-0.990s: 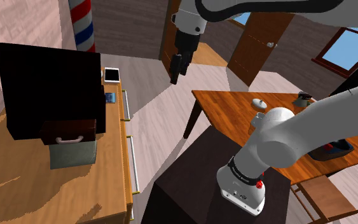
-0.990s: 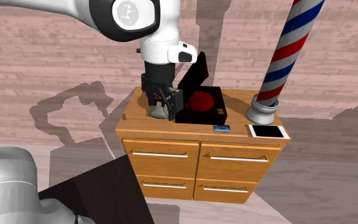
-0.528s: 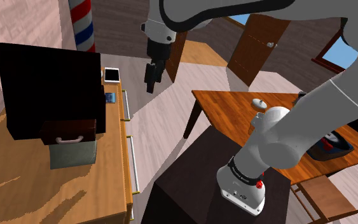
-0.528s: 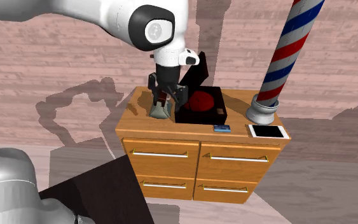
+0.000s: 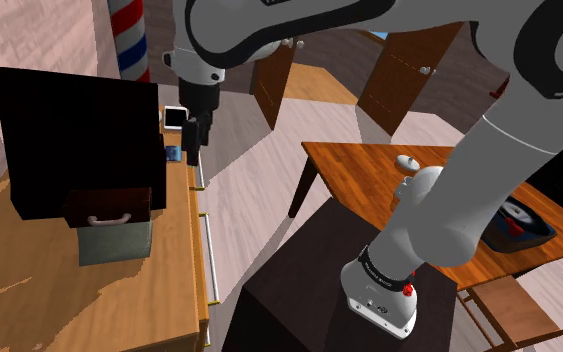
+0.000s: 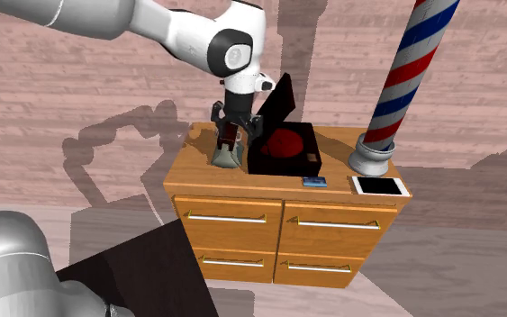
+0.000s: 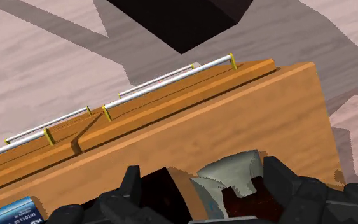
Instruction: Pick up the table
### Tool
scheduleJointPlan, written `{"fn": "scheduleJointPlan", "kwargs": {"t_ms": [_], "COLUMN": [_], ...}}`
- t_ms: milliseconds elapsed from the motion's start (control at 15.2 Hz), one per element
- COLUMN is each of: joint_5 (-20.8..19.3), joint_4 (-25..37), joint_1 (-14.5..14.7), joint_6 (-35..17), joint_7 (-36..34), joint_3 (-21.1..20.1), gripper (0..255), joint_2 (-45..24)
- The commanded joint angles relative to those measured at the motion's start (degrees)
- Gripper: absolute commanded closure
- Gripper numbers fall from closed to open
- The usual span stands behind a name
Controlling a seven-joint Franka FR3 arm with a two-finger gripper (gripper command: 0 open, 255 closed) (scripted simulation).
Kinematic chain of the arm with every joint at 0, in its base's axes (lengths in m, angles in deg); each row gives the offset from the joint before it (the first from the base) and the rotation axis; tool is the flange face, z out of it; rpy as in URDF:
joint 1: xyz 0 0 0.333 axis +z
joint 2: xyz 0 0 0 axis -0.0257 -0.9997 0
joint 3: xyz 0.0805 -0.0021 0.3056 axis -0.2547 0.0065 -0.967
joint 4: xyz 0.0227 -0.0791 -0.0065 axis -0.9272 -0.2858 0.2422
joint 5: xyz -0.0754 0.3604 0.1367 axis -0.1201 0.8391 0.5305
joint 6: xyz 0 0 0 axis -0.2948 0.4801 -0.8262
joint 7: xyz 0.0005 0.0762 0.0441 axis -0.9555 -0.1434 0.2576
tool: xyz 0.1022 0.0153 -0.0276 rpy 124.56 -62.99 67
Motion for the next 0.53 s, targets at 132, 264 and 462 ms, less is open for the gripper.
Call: {"fn": "scheduleJointPlan", "kwargs": {"t_ms": [132, 264, 462], "joint_5": [0.44, 0.38, 0.06], "joint_4": [4.19, 6.93, 11.22], "joint_1": [2.02, 3.04, 4.62], "joint_6": [-1.65, -2.02, -2.3], "joint_7": [2.44, 3.52, 5.04], "joint_3": [-2.04, -3.04, -4.55], "gripper": [0, 0, 0], "joint_2": [-6.25, -9.56, -14.46]}}
